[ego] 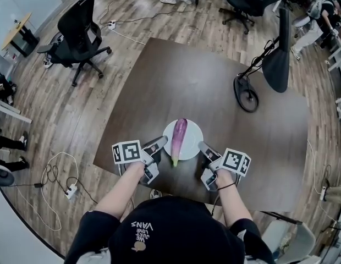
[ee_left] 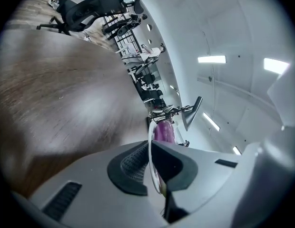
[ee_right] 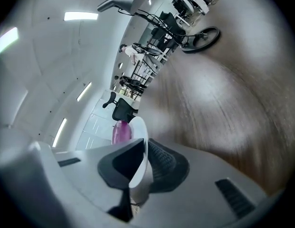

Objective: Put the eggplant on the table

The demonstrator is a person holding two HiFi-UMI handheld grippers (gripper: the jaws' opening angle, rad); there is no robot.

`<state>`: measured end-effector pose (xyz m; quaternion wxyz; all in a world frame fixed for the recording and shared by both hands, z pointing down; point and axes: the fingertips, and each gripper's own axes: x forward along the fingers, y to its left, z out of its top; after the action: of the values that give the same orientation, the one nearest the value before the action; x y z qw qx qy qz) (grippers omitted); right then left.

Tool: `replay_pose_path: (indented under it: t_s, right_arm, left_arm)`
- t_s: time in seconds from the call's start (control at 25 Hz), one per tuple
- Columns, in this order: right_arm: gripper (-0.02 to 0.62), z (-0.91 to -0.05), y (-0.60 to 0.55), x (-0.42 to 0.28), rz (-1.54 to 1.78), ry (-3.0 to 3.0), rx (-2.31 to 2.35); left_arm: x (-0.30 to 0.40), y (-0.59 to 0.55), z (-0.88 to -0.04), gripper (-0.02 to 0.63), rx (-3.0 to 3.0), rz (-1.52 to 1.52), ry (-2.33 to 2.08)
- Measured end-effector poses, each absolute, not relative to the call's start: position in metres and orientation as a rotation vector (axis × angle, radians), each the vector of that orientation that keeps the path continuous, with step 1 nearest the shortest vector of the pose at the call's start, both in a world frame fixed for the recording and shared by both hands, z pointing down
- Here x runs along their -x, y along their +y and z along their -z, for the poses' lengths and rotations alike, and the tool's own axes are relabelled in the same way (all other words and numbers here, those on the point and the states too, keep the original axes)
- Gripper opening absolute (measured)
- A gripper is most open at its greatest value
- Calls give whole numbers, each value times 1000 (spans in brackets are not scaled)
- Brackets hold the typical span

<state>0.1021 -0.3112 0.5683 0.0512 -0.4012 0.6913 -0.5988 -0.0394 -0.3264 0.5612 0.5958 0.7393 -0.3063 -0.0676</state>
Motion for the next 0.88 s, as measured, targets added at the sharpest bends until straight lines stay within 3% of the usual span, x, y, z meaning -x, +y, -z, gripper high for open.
replay_pose_path:
  t_s: [0.88]
  right_arm:
    - [31, -645, -363, -114, 1970, 2108, 1355]
  left_arm:
    - [24, -382, -634, 28, -1641, -48, -752]
